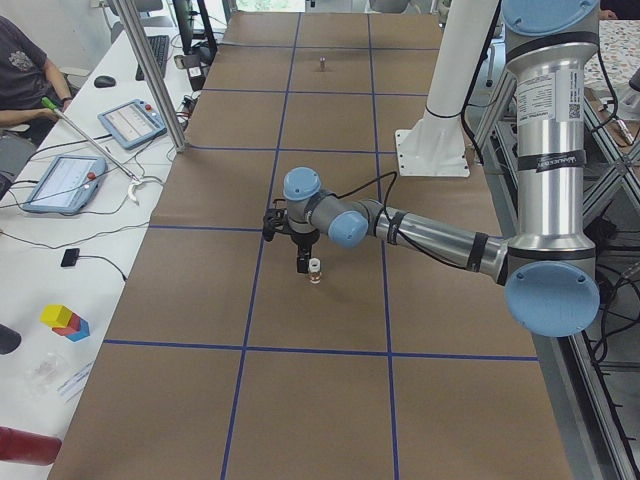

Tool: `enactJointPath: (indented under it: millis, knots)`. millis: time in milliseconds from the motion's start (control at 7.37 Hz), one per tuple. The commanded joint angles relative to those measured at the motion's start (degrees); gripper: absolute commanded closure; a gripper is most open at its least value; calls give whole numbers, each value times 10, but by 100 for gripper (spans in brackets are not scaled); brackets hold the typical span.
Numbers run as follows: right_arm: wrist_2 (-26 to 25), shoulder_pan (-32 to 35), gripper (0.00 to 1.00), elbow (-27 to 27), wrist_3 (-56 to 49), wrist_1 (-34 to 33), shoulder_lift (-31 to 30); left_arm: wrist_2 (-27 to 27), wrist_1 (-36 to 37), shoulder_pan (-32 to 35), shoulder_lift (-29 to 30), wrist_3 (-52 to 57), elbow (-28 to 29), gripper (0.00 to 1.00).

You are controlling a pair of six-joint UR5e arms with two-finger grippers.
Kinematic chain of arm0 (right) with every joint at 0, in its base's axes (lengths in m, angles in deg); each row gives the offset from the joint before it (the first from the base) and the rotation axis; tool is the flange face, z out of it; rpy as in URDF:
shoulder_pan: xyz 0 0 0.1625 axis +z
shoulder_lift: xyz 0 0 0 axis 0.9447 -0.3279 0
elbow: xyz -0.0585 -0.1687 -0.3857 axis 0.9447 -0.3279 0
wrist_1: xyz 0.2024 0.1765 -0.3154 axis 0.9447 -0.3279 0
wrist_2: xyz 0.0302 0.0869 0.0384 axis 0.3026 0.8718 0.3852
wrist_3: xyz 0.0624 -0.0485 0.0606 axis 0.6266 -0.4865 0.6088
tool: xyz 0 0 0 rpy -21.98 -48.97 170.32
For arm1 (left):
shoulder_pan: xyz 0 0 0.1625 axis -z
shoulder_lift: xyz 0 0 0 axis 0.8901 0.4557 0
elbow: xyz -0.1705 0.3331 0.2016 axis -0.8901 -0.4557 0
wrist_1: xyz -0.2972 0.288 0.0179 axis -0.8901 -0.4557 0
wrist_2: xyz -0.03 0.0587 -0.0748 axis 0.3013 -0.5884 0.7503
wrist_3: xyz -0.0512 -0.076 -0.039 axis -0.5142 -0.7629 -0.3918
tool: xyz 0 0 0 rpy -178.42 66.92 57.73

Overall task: Assemble PPR valve and pipe with both arms
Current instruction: 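Lower the left gripper onto the white-and-brass valve and close it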

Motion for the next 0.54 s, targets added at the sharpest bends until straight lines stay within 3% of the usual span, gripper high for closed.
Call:
enactJointPath:
  millis: [0,407]
  knots:
    - [0,-2,0,-1,0,0,0,-5,2,-27,1,-1,5,1]
    - [0,-4,0,-2,1,-1,0,-6,0,-33,9,1,20,3]
